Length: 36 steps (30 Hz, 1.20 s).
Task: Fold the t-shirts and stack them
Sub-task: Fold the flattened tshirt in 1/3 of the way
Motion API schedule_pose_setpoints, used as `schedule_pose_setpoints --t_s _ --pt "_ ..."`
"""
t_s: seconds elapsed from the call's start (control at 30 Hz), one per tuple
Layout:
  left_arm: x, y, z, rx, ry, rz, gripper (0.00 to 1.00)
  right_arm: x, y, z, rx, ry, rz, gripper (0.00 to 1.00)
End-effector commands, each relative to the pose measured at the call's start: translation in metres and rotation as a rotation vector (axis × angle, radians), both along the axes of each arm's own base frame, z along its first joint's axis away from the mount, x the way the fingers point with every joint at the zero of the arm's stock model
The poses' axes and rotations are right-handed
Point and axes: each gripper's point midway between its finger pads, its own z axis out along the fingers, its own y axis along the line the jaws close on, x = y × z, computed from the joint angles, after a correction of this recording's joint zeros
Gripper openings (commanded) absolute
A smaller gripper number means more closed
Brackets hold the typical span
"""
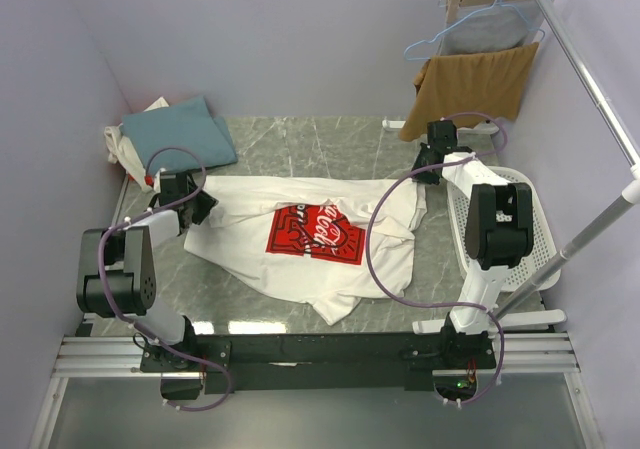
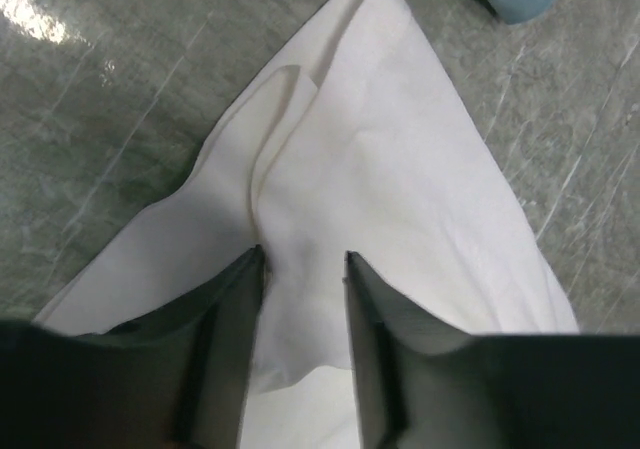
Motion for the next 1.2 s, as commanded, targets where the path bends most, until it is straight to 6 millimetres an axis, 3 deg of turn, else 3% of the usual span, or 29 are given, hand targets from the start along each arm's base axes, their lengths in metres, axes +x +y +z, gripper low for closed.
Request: schedule_pose_setpoints --t_s 0.0,0.07,0.27,0.3,0.4,0.5,0.53,0.6,0.63,0.7,0.73,0.77,0.83,1.0,1.03,1.17 --pt "0.013 -0.003 0.02 0.005 -0.065 -0.027 0.35 0.004 -0.004 0.004 -0.012 -0.021 0.002 0.0" --pt "0.013 -0.006 0.016 -0.006 -0.058 -0.037 0.23 0.005 -0.004 0.004 -0.014 -0.021 0.004 0.0" --pt "0.016 -0.012 0.008 -0.028 -0.049 -0.07 0.01 0.004 -0.005 0.004 -0.018 -0.019 0.002 0.0" --pt "0.018 -0.013 0.008 -0.029 -0.051 -0.073 0.01 0.004 -0.005 0.005 -0.016 -0.021 0.003 0.0" --pt "0.03 -0.006 0.025 0.003 -0.082 -0.07 0.01 0.001 -0.006 0.006 -0.023 -0.023 -0.002 0.0" --pt "0.051 0.02 0.056 0.074 -0.113 -0.01 0.01 -0.001 -0.011 0.012 -0.042 -0.032 -0.019 0.0" --pt "0.064 0.029 0.076 0.084 -0.153 0.012 0.01 -0.002 -0.013 0.015 -0.051 -0.04 -0.03 0.0" --pt "0.077 0.043 0.093 0.085 -0.191 0.026 0.01 -0.003 -0.015 0.018 -0.058 -0.044 -0.04 0.0" --pt "0.091 0.049 0.115 0.099 -0.237 0.034 0.01 -0.005 -0.018 0.019 -0.072 -0.039 -0.05 0.0" --pt "0.101 0.056 0.117 0.138 -0.224 0.024 0.01 -0.005 -0.02 0.019 -0.077 -0.032 -0.057 0.0" --pt "0.112 0.058 0.134 0.158 -0.262 0.01 0.01 -0.007 -0.021 0.018 -0.08 -0.023 -0.062 0.0" --pt "0.113 0.062 0.117 0.188 -0.201 -0.004 0.01 -0.008 -0.021 0.016 -0.083 -0.018 -0.067 0.0" --pt "0.122 0.068 0.118 0.214 -0.194 -0.017 0.01 -0.01 -0.024 0.013 -0.092 -0.003 -0.075 0.0" --pt "0.116 0.063 0.054 0.179 -0.074 -0.08 0.01 -0.013 -0.035 0.006 -0.146 0.035 -0.111 0.0" --pt "0.104 0.06 0.033 0.166 -0.026 -0.081 0.01 -0.015 -0.037 0.004 -0.154 0.05 -0.117 0.0" --pt "0.074 0.061 -0.01 0.161 0.07 -0.053 0.01 -0.019 -0.047 0.006 -0.207 0.064 -0.146 0.0"
